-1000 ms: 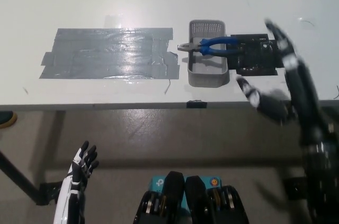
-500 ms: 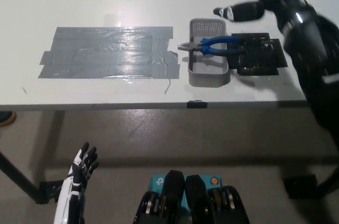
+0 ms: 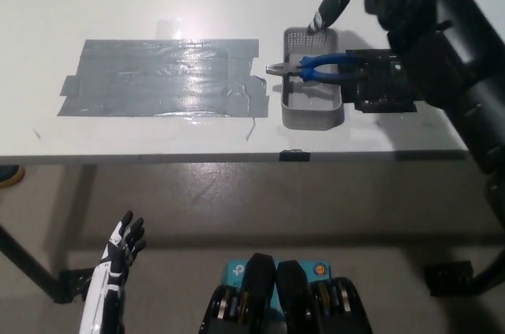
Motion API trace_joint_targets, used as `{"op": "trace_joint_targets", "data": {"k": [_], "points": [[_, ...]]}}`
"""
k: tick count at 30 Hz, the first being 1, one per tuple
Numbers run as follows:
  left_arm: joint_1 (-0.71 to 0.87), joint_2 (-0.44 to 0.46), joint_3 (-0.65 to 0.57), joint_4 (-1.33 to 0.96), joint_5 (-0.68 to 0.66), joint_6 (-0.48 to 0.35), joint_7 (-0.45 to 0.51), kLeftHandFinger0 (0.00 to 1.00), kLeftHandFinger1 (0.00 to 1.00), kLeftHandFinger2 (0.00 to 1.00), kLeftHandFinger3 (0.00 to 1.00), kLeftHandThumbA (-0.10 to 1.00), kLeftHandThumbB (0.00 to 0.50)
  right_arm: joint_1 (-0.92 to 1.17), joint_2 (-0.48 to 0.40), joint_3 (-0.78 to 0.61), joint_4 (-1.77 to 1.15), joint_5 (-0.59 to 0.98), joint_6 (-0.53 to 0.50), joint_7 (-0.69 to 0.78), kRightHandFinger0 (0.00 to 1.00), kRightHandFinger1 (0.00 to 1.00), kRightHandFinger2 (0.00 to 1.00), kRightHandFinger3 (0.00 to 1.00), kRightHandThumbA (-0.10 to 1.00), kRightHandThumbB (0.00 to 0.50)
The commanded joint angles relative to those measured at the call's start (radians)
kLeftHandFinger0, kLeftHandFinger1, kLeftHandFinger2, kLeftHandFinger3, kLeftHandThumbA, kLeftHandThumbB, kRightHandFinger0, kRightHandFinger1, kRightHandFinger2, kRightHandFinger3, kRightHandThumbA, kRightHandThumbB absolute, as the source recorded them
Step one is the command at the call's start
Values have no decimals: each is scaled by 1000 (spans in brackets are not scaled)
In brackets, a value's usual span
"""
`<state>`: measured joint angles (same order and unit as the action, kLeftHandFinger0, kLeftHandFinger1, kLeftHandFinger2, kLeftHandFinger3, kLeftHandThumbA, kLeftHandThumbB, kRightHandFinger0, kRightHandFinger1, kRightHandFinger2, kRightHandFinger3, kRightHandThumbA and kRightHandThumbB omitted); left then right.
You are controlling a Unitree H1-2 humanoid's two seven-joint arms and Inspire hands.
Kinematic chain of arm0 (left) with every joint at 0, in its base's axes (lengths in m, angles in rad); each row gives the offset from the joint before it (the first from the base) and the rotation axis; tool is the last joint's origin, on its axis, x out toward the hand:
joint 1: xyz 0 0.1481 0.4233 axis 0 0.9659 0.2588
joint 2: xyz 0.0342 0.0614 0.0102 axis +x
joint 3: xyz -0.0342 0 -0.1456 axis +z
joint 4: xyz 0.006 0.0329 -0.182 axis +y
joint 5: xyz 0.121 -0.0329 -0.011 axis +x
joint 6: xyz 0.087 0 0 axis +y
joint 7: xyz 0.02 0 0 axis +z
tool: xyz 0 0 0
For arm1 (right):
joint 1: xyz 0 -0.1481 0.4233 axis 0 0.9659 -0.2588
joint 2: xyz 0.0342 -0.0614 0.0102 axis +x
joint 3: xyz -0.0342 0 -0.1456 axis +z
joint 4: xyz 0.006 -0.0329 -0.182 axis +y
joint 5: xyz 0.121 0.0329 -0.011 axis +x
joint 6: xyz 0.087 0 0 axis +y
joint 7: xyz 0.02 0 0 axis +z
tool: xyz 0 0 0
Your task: The robot picks the blue plier placed on top of the container and places it on the grey area of the table
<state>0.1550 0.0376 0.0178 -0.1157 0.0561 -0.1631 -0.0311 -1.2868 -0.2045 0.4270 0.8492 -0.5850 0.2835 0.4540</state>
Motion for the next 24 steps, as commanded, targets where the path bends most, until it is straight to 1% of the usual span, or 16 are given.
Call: {"op": "trace_joint_targets", "data": {"k": [1,2,6,9,10,13,14,15,16,17,18,21,22,24], "points": [[-17,5,-2,-30,13,-22,9,1000,1000,1000,1000,1000,0,-94,17,-2,70,17,-4,0,1000,1000,1000,1000,992,440],[-13,5,-3,-35,15,-19,9,1000,1000,1000,1000,1000,0,-98,31,-1,105,17,-14,-15,1000,1000,1000,1000,981,461],[-7,5,-6,-44,23,-12,9,1000,1000,1000,1000,1000,0,-104,59,8,175,13,-34,-37,1000,1000,1000,1000,1000,462],[-7,3,-4,-46,21,-10,10,1000,1000,1000,1000,1000,0,-111,76,18,232,10,-63,-65,1000,1000,1000,1000,1000,480],[-8,3,-4,-43,22,-14,10,1000,1000,1000,1000,1000,0,-113,85,20,256,12,-69,-71,1000,1000,1000,1000,1000,496],[-12,5,-2,-42,20,-13,10,1000,1000,1000,1000,1000,0,-123,94,34,298,9,-94,-74,1000,1000,1000,1000,1000,500],[-14,4,0,-44,16,-10,10,1000,1000,1000,1000,1000,0,-126,99,34,312,11,-89,-80,1000,1000,1000,1000,1000,489],[-16,4,0,-46,24,-10,13,1000,1000,1000,1000,1000,0,-127,103,27,323,20,-88,-83,1000,1000,1000,1000,1000,460],[-17,4,1,-44,23,-8,14,1000,1000,1000,1000,1000,0,-129,106,27,333,21,-88,-86,1000,1000,1000,1000,1000,459],[-18,4,2,-41,20,-11,14,1000,1000,1000,1000,1000,0,-132,111,17,354,33,-86,-86,1000,1000,1000,1000,1000,423],[-17,3,1,-39,17,-13,13,1000,1000,1000,1000,1000,0,-132,113,11,363,39,-82,-83,1000,1000,1000,1000,1000,409],[-21,3,-1,-36,16,-19,10,1000,1000,1000,1000,1000,0,-133,115,11,389,43,-95,-99,1000,1000,1000,1000,1000,409],[-21,1,-2,-36,18,-21,11,1000,1000,1000,1000,1000,0,-132,116,12,407,45,-106,-107,1000,1000,1000,1000,1000,401],[-24,3,0,-33,15,-22,11,1000,1000,1000,1000,1000,0,-136,120,16,430,46,-118,-119,1000,1000,1000,1000,996,406]]}}
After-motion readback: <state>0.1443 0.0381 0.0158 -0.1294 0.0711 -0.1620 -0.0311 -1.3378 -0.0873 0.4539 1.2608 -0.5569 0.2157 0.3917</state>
